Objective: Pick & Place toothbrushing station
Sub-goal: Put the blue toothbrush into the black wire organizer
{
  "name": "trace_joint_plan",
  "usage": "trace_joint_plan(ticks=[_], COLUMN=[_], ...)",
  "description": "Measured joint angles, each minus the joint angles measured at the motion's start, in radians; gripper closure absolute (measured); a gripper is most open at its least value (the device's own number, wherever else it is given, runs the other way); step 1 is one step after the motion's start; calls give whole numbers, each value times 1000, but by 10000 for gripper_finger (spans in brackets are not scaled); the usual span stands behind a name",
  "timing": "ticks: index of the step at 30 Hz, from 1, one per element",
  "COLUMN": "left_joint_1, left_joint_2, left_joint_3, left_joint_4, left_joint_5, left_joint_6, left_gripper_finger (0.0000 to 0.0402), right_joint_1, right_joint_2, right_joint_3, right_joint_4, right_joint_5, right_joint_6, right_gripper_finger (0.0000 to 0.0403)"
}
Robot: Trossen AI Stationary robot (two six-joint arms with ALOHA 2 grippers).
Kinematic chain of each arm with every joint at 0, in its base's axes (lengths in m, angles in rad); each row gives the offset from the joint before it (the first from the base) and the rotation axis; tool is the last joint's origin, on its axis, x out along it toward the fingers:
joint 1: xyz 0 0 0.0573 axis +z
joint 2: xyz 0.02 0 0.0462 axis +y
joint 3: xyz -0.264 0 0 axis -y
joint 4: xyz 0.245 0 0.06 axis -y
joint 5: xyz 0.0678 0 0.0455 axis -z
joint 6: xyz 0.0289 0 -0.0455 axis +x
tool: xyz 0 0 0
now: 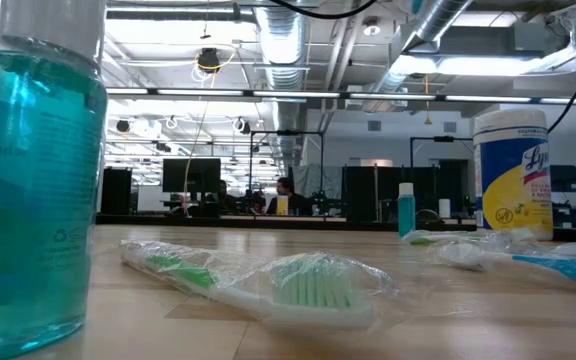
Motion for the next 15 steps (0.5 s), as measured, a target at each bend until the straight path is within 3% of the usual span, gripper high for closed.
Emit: trace_joint_plan(ticks=[15], left_joint_1=[-5], left_joint_2=[-21], left_joint_3=[0], left_joint_4=[-71], left_joint_5=[3], left_joint_6=[0], left_gripper_finger=[299], right_joint_1=[2], right_joint_2=[-1], right_joint_3=[0], right_joint_4=[-27], right_joint_5=[5], right_joint_6=[10], right_gripper_finger=[402])
